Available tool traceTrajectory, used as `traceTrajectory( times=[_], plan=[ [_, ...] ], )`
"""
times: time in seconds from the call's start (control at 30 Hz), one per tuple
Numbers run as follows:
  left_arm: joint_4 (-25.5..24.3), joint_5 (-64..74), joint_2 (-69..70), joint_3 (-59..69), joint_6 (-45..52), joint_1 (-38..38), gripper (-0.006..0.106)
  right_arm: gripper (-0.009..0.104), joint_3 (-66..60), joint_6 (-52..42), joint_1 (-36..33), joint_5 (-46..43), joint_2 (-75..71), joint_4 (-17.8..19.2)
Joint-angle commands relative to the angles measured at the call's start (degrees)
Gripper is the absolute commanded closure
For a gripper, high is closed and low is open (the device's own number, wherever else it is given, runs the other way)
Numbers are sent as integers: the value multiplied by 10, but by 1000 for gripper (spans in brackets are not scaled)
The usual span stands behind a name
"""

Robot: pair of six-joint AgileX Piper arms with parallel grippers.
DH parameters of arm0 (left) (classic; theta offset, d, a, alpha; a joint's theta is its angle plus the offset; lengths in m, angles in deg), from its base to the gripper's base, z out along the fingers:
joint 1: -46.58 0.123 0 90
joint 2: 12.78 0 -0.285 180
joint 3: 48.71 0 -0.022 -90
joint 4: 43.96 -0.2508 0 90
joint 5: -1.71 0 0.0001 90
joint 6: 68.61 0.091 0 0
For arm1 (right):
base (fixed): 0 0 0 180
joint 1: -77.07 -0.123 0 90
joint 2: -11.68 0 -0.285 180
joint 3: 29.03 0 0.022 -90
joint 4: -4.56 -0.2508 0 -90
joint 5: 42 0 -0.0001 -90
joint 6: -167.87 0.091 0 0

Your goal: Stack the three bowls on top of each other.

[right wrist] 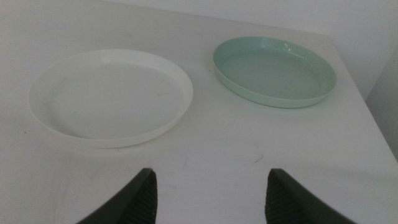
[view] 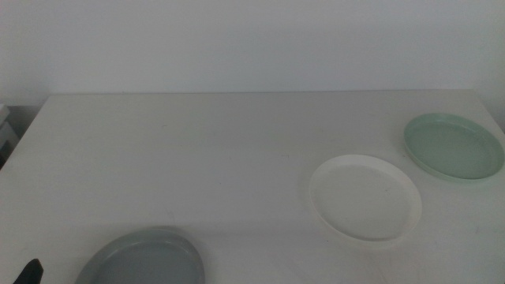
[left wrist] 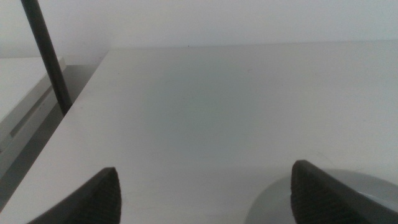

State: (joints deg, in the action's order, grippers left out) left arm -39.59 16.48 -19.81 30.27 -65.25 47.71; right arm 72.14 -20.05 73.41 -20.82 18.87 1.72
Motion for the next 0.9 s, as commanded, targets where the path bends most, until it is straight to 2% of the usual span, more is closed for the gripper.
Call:
traceTrajectory(
  times=[0.0,0.07,0.13,0.3,0.63,0.87],
  plan=[
    [4,-47,8,-3,-8,1,-4,50,3,-1,-2,-41,-15,6],
    [4,-47,8,-3,-8,1,-4,50,3,-1,-2,-41,-15,2],
    [4,-47,8,-3,-8,1,-4,50,38,-1,-2,-4,-9,-10],
    [4,-47,8,-3,-8,1,-4,50,130,-1,-2,29,48,-13],
    [4,-47,8,-3,-8,1,-4,50,346,-3,-2,124,277,-12],
    [4,-47,8,-3,-8,1,-4,50,535,47,-2,262,485,-49]
  ],
)
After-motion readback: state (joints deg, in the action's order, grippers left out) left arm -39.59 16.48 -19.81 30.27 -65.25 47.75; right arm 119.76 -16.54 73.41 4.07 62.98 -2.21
